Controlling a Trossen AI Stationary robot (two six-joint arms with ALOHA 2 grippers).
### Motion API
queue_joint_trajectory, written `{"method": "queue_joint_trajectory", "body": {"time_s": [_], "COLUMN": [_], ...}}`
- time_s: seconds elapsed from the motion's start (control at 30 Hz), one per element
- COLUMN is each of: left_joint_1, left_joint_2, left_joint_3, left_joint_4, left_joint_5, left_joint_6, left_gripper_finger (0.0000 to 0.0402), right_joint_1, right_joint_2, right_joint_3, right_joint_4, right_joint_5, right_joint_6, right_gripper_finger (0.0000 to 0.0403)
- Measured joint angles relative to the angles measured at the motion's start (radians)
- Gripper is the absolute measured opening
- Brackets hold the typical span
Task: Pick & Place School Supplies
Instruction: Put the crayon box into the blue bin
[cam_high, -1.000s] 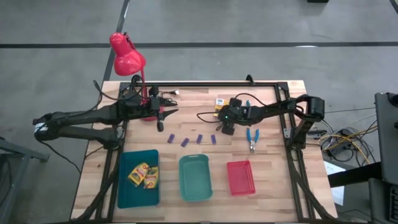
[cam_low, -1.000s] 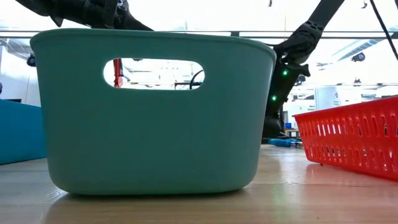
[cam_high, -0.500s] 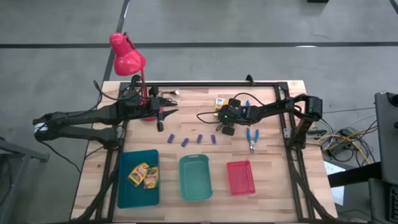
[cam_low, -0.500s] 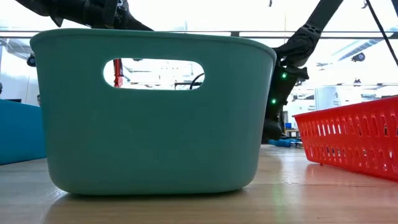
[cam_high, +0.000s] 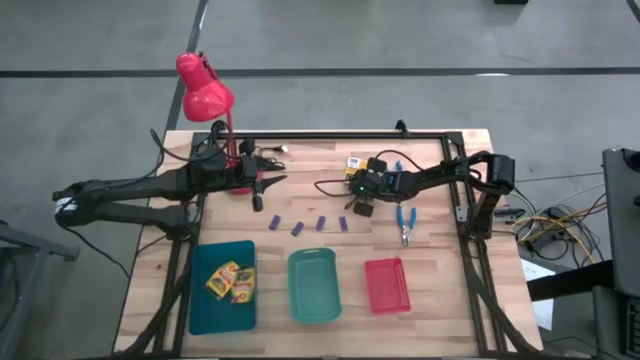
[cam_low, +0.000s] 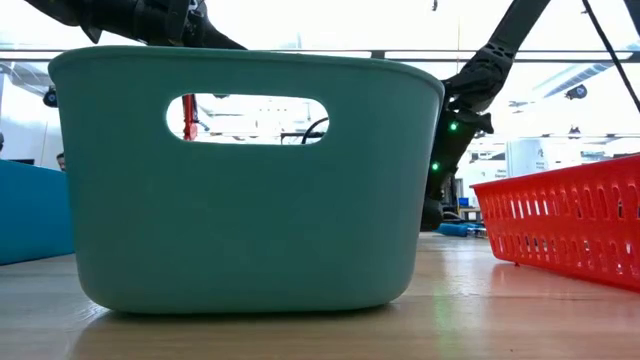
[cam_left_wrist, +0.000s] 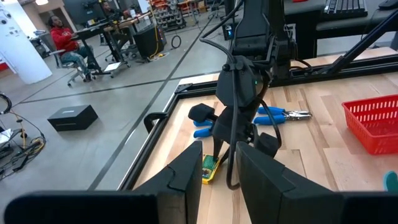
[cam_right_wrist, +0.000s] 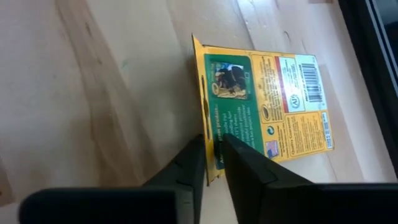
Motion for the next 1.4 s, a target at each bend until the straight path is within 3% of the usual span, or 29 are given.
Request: {"method": "queue_joint_trajectory", "body": {"time_s": [0.2,0.53,0.77,1.13,1.4], "left_joint_1": [0.0,0.0,0.0,0.0,0.0], "left_joint_2": [0.0,0.0,0.0,0.0,0.0], "left_joint_3": [0.0,0.0,0.0,0.0,0.0], "left_joint_4": [0.0,0.0,0.0,-0.001,-0.006], "left_joint_5": [0.0,0.0,0.0,0.0,0.0], "left_joint_6": [0.0,0.0,0.0,0.0,0.0], "left_gripper_finger": [0.0103,0.0103,0.0103,0.0103,0.0103], "right_joint_1": [0.0,-0.001,0.0,-0.008,-0.02], "right_joint_2": [0.0,-0.02,-0.136,-0.398,-0.565], "right_joint_3": [0.0,0.016,0.049,0.079,0.079], "right_joint_4": [-0.001,-0.024,-0.07,-0.189,-0.203], "right_joint_5": [0.005,-0.008,-0.054,-0.432,-0.59], "right_joint_6": [0.033,0.03,0.042,0.126,0.143], "right_gripper_finger": [0.0011,0.0008,0.0008,0.0008,0.0008]}}
